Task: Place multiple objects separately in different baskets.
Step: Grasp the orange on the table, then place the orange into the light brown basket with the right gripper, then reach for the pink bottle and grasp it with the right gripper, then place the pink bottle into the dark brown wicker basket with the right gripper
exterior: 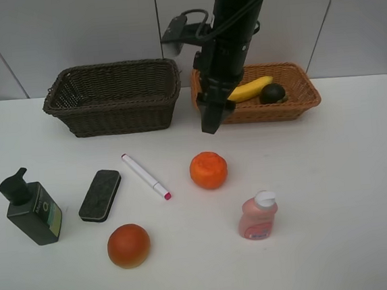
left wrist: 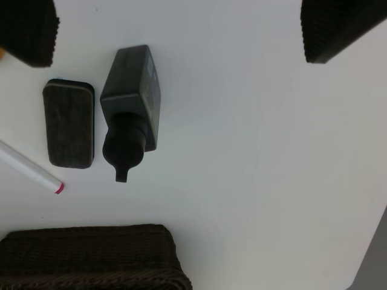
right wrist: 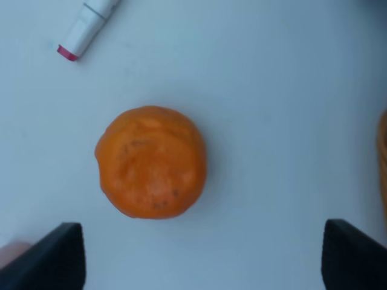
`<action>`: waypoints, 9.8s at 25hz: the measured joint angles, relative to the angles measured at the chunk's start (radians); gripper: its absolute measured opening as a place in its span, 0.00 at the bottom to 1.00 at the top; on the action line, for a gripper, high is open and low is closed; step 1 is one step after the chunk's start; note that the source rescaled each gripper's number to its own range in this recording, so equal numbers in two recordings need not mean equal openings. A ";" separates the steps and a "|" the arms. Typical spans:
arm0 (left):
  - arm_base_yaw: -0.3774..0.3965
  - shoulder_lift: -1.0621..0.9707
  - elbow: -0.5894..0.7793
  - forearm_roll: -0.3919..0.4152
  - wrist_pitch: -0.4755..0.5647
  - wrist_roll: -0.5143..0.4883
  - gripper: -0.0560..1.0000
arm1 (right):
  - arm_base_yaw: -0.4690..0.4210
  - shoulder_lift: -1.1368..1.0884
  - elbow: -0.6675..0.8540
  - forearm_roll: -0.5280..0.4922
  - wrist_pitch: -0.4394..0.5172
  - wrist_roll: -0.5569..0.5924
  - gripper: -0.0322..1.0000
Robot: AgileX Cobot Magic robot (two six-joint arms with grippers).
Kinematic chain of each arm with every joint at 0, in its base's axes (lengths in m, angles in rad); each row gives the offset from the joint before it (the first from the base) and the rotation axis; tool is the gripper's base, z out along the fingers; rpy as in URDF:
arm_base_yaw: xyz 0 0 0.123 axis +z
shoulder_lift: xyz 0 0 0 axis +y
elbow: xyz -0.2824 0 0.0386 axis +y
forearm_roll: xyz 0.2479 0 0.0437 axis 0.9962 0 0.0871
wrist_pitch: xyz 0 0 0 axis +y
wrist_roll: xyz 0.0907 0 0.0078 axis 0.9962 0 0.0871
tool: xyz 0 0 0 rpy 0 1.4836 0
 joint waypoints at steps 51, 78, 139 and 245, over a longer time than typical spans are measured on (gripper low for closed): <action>0.000 0.000 0.000 0.000 0.000 0.000 1.00 | 0.044 0.161 0.256 0.048 -0.316 0.041 0.81; 0.000 0.000 0.000 0.000 0.000 0.000 1.00 | 0.042 -0.079 0.052 -0.235 -0.205 0.162 0.81; 0.000 0.000 0.000 0.000 0.000 0.000 1.00 | -0.204 0.039 -0.046 -0.189 -0.264 0.179 0.97; 0.000 0.000 0.000 0.000 0.000 0.000 1.00 | 0.068 -0.481 0.564 -0.069 -0.370 -0.053 0.03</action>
